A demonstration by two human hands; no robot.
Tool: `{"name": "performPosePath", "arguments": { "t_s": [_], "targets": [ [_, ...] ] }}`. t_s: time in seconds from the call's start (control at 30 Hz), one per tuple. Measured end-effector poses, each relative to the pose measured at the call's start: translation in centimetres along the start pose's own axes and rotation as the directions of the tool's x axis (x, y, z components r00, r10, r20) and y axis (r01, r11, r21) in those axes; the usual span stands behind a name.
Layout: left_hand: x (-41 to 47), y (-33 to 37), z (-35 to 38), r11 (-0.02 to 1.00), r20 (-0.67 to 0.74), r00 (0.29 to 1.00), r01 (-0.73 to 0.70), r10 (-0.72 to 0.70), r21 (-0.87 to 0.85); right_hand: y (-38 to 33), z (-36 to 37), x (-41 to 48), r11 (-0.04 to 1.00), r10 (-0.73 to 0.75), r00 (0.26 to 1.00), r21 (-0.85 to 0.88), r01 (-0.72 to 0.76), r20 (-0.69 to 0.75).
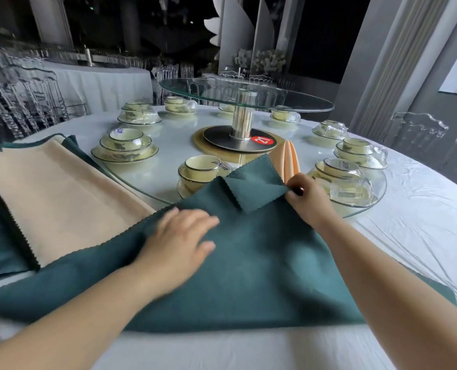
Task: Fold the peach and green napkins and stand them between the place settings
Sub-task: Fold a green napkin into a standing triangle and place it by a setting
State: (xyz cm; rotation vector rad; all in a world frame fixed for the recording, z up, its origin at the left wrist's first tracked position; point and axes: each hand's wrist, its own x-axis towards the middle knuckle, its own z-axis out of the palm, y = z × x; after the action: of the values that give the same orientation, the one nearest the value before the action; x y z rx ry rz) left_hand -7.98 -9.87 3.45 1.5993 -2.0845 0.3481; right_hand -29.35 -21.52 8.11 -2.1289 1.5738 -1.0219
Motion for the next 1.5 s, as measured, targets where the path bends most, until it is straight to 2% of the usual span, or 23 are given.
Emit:
{"name": "performPosePath", "arguments": {
  "t_s": [0.03,0.1,0.2,0.27,0.4,0.47,0.57,0.67,0.73,0.83,0.97,1.07,1.13,1.2,1.3,1.33,1.37,1.5],
  "targets": [
    [-0.9,1.3,-0.2,0.997,0.076,0.994,-0.073,0.073,-0.009,-0.1,-0.1,0.0,1.0,0.016,0.999,-0.003,-0.016,-0.038],
    [-2.2,3.8,-0.8,0.992,0.332,0.936,-0.086,0.112,-0.092,-0.2,-0.5,0.2,0.994,0.111,0.992,0.006,-0.111,-0.053],
    [-3.7,5.4,0.0,0.976,0.517,0.841,-0.054,0.16,-0.213,-0.1,-0.8,0.8,0.966,0.256,0.965,-0.031,-0.258,-0.049],
    [-3.5,5.4,0.2,0.974,0.574,0.8,-0.053,0.172,-0.218,0.2,-0.5,0.9,0.957,0.269,0.961,-0.096,-0.274,-0.062],
    [-3.5,5.6,0.2,0.965,0.536,0.809,-0.146,0.242,-0.216,0.3,0.1,0.7,0.957,0.253,0.963,-0.122,-0.264,-0.095],
    [-3.9,5.5,0.1,0.966,0.503,0.827,-0.189,0.252,-0.174,0.3,0.0,0.3,0.966,0.235,0.964,-0.079,-0.246,-0.125],
    [-4.1,5.1,0.2,0.967,0.293,0.921,-0.244,0.255,-0.075,1.1,-1.4,-1.4,0.977,0.211,0.965,0.012,-0.212,-0.156],
    [-4.5,4.9,1.4,0.905,0.066,0.907,-0.405,0.416,-0.129,3.5,-4.4,-5.0,0.981,0.192,0.975,-0.014,-0.194,-0.109],
    [-4.4,5.1,1.6,0.889,-0.017,0.899,-0.435,0.437,-0.146,5.9,-6.8,-8.2,0.981,0.19,0.982,-0.036,-0.19,-0.007],
    [-4.3,5.2,1.4,0.917,-0.095,0.93,-0.366,0.355,-0.157,8.1,-10.2,-13.2,0.976,0.218,0.956,-0.074,-0.207,0.196],
    [-6.2,5.8,-0.1,0.931,-0.083,0.96,-0.278,0.266,-0.237,9.9,-12.6,-17.3,0.981,0.173,0.96,-0.127,-0.147,0.222],
    [-8.2,6.5,-1.4,0.928,-0.031,0.963,-0.268,0.269,-0.26,9.2,-13.5,-19.5,0.988,0.121,0.97,-0.118,-0.098,0.21],
    [-9.2,6.9,-1.8,0.931,-0.024,0.958,-0.285,0.287,-0.231,9.1,-13.6,-20.7,0.987,0.132,0.958,-0.121,-0.104,0.255],
    [-9.6,7.6,-2.3,0.935,0.051,0.955,-0.274,0.292,-0.223,9.3,-13.2,-21.0,0.976,0.143,0.958,-0.197,-0.094,0.248],
    [-8.6,8.2,-3.1,0.916,0.223,0.969,-0.008,0.107,-0.401,9.2,-12.2,-20.5,0.938,0.206,0.956,-0.32,-0.132,0.211],
    [-8.0,8.0,-2.9,0.908,0.211,0.976,0.035,0.06,-0.417,9.2,-11.9,-20.3,0.931,0.231,0.953,-0.328,-0.159,0.194],
    [-7.0,7.7,-2.5,0.915,0.191,0.982,0.069,0.009,-0.399,9.1,-11.6,-20.1,0.928,0.251,0.95,-0.325,-0.182,0.186],
    [-2.5,5.5,-1.6,0.96,0.199,0.956,0.244,-0.214,-0.137,8.2,-10.5,-19.4,0.904,0.313,0.93,-0.362,-0.229,0.194]
  ]
}}
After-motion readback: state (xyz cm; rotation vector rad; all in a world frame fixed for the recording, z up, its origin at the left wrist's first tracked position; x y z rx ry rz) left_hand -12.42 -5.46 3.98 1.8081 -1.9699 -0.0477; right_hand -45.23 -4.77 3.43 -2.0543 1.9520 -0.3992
